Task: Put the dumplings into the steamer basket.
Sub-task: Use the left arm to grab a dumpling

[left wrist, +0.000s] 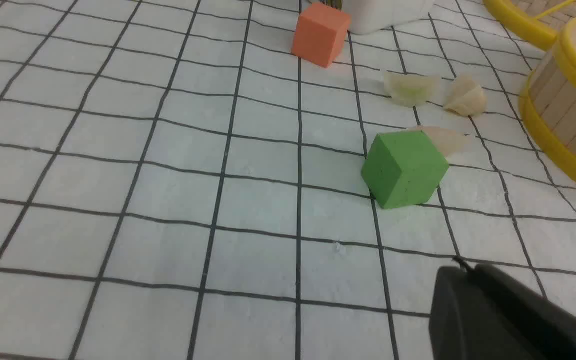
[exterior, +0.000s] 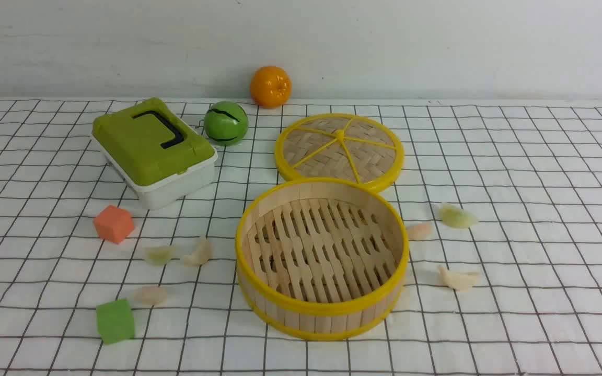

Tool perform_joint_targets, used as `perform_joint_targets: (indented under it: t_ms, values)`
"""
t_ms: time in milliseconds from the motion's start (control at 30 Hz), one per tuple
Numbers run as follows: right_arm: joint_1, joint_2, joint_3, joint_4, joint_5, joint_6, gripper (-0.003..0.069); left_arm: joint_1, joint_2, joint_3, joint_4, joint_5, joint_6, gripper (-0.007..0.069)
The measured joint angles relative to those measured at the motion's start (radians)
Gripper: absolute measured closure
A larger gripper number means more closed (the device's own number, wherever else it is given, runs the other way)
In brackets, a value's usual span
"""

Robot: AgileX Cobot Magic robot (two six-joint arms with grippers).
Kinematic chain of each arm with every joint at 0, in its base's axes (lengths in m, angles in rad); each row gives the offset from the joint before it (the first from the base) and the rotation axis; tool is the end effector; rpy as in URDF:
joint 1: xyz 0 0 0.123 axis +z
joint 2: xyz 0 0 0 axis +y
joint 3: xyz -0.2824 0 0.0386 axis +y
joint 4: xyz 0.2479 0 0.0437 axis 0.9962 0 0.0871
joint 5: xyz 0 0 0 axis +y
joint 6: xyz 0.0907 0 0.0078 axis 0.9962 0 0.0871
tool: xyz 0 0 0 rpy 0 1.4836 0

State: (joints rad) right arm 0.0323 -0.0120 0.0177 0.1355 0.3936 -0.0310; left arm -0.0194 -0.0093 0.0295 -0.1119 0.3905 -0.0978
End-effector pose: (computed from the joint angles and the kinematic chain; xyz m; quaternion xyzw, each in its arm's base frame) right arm 0.0517 0.0064 0.1727 0.0097 0.8073 0.0582 0.5872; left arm 0.0522 -0.0049 0.1688 -0.0613 0.8087 -0.0815 0.5793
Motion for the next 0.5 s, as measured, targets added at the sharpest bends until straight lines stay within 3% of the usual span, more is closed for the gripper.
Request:
perform_joint_targets:
  t_ms: [500]
  values:
    - [0.0, 0.0, 0.0, 0.0, 0.0, 0.0, 0.0421, 0.0, 0.0, 0.0, 0.0, 0.0, 0.0, 0.0609]
